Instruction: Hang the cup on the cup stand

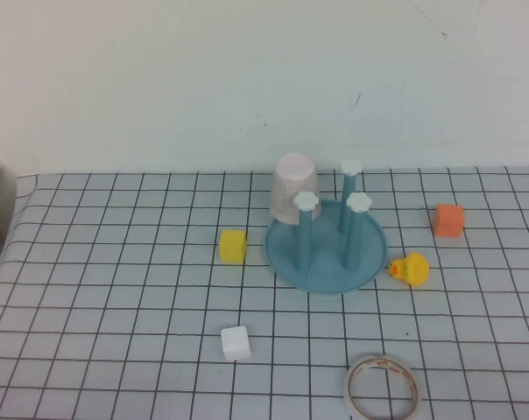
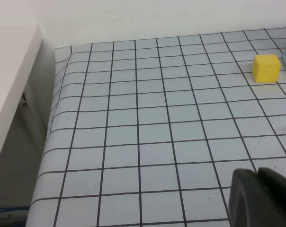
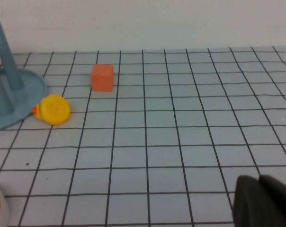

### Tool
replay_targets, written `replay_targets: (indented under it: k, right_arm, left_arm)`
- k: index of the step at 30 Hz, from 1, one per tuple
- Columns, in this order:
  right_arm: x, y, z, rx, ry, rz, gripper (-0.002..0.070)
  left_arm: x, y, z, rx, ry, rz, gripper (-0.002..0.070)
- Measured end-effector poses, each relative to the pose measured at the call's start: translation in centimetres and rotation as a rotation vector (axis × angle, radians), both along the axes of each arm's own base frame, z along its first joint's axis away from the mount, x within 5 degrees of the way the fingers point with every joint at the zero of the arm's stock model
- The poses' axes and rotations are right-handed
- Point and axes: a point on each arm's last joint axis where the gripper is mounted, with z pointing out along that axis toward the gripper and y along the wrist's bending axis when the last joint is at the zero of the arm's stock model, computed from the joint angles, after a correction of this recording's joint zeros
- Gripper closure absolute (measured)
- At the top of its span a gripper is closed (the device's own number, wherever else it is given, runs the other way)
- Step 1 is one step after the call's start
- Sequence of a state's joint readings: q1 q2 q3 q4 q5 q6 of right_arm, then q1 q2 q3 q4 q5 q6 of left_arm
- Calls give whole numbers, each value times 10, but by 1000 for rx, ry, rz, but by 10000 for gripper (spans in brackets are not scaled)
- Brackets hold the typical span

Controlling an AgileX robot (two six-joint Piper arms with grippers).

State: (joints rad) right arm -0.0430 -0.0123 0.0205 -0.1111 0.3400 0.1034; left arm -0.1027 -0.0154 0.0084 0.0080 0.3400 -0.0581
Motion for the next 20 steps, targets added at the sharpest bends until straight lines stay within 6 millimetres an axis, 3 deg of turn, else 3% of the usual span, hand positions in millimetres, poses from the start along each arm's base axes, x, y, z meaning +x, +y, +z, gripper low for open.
replay_targets:
  k: [20]
  right_arm:
    - [0, -1, 0, -74, 15, 14, 678]
  left_arm:
    - [0, 0, 0, -2, 0, 1, 675]
